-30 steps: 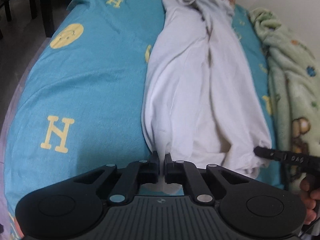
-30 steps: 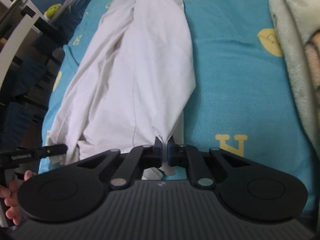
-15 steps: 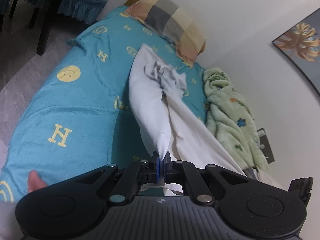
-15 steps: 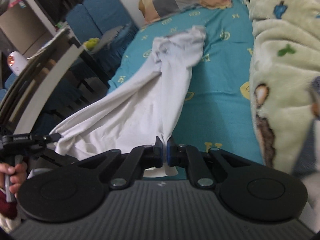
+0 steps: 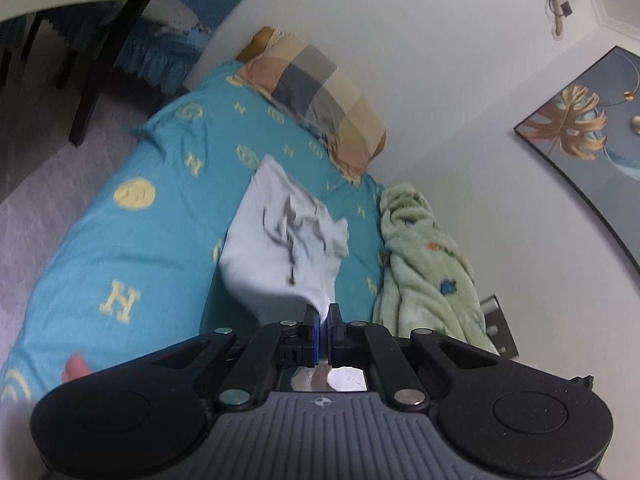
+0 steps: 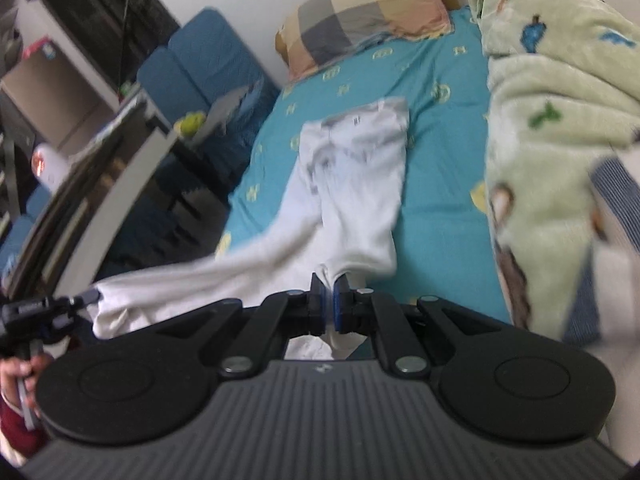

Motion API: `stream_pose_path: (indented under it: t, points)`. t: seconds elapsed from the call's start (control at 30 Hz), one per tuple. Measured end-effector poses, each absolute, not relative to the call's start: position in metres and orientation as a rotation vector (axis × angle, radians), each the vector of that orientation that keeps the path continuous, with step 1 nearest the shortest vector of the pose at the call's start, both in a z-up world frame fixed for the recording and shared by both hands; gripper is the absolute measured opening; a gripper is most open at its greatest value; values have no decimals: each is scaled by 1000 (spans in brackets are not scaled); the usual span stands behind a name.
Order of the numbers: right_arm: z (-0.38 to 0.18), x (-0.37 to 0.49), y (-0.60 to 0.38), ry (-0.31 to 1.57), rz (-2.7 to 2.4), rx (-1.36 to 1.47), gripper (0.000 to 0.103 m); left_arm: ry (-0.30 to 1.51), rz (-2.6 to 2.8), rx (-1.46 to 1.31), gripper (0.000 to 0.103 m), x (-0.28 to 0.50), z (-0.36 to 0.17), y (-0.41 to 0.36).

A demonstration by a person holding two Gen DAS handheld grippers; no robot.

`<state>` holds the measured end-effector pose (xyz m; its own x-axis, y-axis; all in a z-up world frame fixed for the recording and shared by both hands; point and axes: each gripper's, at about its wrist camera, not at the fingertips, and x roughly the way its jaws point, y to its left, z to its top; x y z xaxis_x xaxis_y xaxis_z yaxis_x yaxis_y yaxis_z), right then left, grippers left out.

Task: Fold clothes

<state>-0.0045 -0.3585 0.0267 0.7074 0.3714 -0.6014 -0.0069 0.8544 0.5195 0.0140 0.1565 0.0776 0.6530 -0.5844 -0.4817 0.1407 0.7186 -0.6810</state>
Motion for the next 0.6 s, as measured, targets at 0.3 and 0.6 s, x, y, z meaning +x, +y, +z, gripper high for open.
stream_pose_path:
  t: [0.3, 0.6]
  points:
    - [1, 127, -390, 671, 61, 668, 7, 678, -326, -753, 3, 164, 40, 134]
    - [-86, 232, -424, 677, -78, 692, 7, 690, -234, -709, 3, 307, -40, 112]
